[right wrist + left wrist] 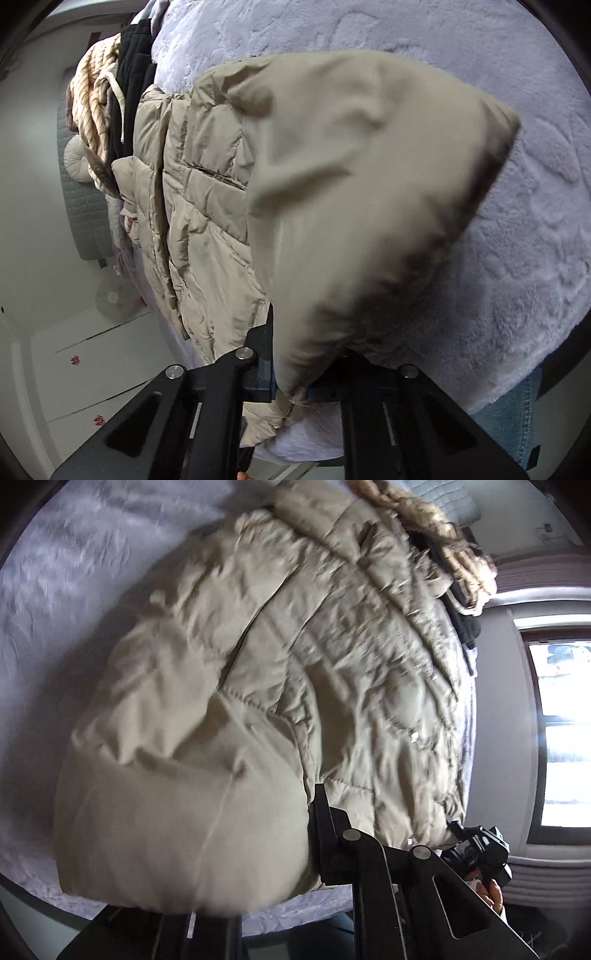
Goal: Fold large clothes
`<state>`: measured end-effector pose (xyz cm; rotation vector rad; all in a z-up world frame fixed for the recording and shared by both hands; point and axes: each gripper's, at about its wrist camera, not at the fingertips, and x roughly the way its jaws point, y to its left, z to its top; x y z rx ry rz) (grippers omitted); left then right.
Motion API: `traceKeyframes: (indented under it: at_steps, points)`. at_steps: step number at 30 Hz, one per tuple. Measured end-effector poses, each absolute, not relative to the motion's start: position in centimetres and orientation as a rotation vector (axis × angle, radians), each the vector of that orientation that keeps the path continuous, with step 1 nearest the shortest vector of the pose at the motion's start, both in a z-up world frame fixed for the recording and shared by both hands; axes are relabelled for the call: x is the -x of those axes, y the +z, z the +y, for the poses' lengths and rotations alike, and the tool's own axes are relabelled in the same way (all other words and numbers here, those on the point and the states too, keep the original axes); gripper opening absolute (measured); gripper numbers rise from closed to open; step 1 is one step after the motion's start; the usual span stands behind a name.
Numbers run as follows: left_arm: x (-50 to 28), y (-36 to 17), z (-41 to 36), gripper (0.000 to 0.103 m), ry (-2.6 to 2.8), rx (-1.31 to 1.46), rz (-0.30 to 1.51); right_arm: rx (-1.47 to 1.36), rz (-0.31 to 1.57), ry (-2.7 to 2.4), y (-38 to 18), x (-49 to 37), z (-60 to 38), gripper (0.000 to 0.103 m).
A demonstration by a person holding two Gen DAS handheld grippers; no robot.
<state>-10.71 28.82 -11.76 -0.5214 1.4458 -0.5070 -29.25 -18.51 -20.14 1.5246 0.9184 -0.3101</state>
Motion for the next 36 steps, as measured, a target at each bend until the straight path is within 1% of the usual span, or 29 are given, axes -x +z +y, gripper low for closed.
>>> traceKeyframes:
  at_steps: [5, 10, 18, 22, 24, 27, 36]
  points:
    - [9.3, -7.3, 29.3, 0.017, -0.554, 0.547, 1.336, -1.409, 0.915, -0.217, -16.7, 27.6, -18.9, 0.009]
    - [7.0, -3.2, 28.7, 0.017, -0.543, 0.558, 1.235, -1.311, 0.898, -0.115, -12.7, 24.2, -20.0, 0.009]
    - [0.8, 4.1, 26.1, 0.017, -0.478, 0.562, 1.053, -1.082, 0.871, 0.062, -5.0, 14.9, -22.7, 0.009]
    - [-3.1, 5.8, 24.0, 0.017, -0.413, 0.518, 1.005, -1.011, 0.885, 0.144, -3.0, 8.9, -24.5, 0.009]
    - [-5.2, 5.8, 23.2, 0.017, -0.394, 0.510, 0.992, -0.978, 0.907, 0.150, -2.9, 5.9, -25.1, 0.009]
    - [-8.9, 4.3, 22.1, 0.017, -0.350, 0.502, 1.008, -0.956, 0.953, 0.138, -3.9, 1.4, -25.8, 0.009]
    - [-18.5, -4.2, 20.0, 0.018, -0.291, 0.409, 1.150, -0.974, 1.039, 0.001, -10.6, -7.7, -26.7, 0.009]
